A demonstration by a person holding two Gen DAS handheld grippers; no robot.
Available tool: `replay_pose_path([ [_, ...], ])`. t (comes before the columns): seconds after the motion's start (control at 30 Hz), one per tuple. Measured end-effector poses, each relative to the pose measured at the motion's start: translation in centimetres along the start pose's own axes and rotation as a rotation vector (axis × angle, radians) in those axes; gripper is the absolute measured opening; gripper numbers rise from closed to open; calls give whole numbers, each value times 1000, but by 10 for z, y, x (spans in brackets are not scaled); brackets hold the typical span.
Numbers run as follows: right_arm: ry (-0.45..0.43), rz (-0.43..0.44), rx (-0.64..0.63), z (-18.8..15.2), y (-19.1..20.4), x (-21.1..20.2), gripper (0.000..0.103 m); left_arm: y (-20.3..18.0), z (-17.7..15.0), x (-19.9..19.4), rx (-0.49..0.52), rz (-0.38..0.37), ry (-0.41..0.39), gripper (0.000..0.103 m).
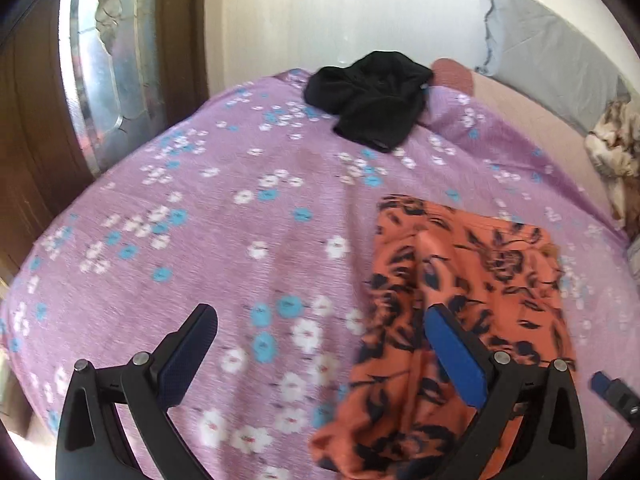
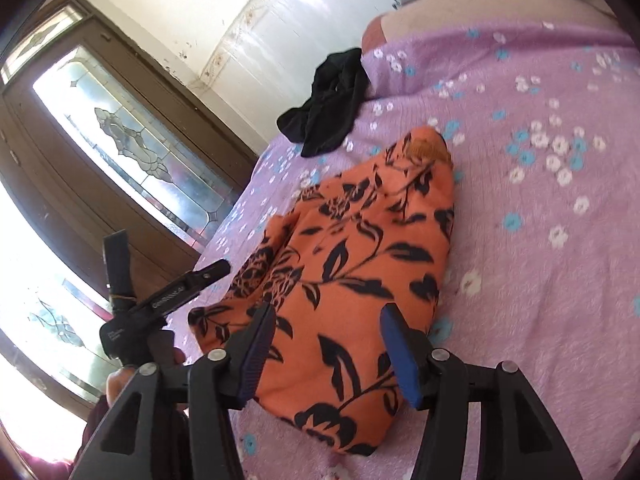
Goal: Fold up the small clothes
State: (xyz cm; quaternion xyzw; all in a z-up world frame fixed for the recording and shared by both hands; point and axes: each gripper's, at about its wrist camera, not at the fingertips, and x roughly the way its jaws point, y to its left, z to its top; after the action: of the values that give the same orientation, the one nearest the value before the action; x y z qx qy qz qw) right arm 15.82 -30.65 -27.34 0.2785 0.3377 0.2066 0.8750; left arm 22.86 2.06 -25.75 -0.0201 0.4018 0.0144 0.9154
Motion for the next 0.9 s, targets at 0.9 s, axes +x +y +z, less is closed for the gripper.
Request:
replay_pose_path([
  [0.9, 122, 107, 154, 36, -28, 61, 55, -23, 2, 48, 53, -67, 151, 103],
])
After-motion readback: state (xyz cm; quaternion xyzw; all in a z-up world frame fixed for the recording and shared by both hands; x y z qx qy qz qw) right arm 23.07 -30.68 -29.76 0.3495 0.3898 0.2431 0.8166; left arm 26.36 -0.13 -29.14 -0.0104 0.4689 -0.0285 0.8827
